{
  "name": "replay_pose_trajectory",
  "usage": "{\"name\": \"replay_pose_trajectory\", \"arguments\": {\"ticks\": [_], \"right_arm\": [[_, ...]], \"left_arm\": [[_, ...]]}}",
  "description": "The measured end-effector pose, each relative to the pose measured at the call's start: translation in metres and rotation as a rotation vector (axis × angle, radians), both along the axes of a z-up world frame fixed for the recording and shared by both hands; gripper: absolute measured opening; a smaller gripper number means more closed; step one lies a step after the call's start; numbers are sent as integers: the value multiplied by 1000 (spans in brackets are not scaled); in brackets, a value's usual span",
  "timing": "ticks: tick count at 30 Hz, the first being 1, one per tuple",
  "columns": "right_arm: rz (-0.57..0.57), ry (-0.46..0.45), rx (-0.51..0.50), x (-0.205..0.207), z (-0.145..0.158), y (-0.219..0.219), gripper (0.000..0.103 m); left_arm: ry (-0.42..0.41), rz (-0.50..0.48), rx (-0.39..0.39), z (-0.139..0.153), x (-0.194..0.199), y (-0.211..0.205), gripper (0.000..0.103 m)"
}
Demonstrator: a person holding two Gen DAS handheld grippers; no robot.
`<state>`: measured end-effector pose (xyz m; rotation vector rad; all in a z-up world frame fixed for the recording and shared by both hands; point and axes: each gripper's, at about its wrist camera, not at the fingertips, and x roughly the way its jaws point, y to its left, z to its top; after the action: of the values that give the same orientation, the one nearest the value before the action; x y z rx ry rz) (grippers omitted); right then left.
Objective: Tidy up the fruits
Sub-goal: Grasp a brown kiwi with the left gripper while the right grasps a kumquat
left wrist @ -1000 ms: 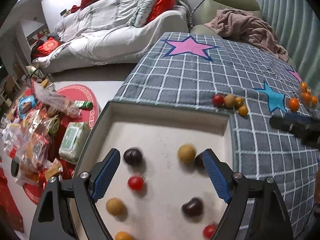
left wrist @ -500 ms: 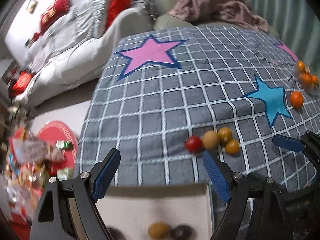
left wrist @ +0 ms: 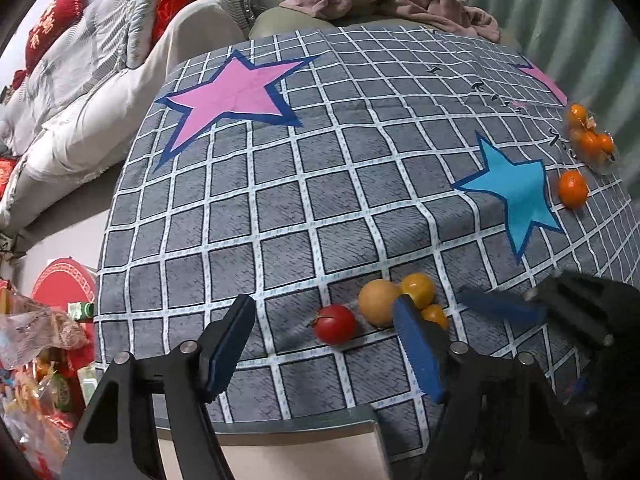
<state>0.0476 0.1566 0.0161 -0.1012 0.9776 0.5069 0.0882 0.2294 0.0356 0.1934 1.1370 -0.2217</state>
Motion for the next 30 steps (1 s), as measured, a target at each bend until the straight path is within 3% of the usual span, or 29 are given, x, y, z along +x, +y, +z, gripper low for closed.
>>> {"name": "replay_pose_trajectory", "arguments": {"ticks": [1,5,7,13,14,16,17,27,28,29,30], "right_arm": [[-1,10,17,1,-1,0,16],[-20,1,52,-6,3,-14,16],[-32,2,69,-12,5,-25,16],[-80,6,109,-26,12,-55,16],[-90,10,118,-28,13,-60,16],[-103,15,129,-32,14,-68,16],[-112,16,133,-34,15,-73,16],[-162,24,171,-50,17,-108,16],[-173,28,179,-52,17,-115,17],[-181,30,186,-54,17,-120,17],[-190,33,191,-55,17,-125,17]], "left_arm": [[0,-1,-5,-1,0,0,74],[9,-5,-61,-5,-2,-2,65],[4,-17,-78,-9,-5,-8,53],[-10,-43,-44,-15,-21,-31,48],[-11,-47,-38,-17,-24,-34,42],[-6,-59,-66,-19,-31,-38,9],[2,-48,-71,-19,-32,-38,9],[-17,40,-48,-15,-42,-42,9],[-20,41,-54,-14,-42,-44,18],[-24,44,-58,-13,-42,-46,48],[-48,56,-65,-10,-43,-50,66]]}}
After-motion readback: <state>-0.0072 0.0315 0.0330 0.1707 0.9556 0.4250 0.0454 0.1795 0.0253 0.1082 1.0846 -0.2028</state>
